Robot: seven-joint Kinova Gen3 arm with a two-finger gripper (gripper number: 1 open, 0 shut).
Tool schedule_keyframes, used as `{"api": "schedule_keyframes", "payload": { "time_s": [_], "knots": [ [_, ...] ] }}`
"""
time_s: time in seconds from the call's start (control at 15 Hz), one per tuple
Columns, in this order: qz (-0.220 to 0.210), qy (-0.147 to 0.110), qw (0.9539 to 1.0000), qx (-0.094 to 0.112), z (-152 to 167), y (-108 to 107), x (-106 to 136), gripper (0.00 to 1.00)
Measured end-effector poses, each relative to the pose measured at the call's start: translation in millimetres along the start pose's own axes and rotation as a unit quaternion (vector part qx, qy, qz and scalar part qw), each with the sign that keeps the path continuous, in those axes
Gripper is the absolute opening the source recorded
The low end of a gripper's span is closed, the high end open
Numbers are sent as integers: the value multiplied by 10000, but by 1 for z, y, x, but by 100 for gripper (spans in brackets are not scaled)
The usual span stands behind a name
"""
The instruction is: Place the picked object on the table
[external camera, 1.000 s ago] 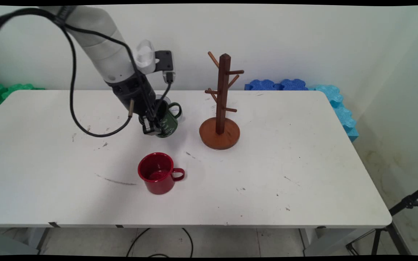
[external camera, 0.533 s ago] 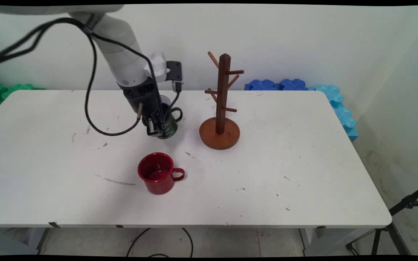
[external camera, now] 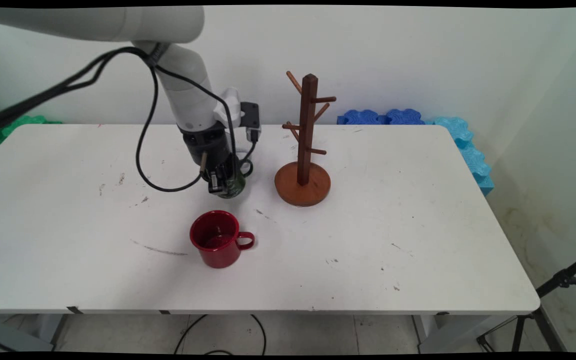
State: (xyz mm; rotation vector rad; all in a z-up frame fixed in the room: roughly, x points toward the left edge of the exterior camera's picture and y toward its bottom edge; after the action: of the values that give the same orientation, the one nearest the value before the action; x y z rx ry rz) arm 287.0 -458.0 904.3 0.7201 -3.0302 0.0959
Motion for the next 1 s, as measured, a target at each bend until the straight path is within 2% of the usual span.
{"api": "schedule_keyframes", "payload": {
  "time_s": [0.47,1.0],
  "knots": [
    [-16,-127,9997,-194,20,-4,10,0],
    [-14,-153,9994,-324,33,-6,16,0]
  ]
}}
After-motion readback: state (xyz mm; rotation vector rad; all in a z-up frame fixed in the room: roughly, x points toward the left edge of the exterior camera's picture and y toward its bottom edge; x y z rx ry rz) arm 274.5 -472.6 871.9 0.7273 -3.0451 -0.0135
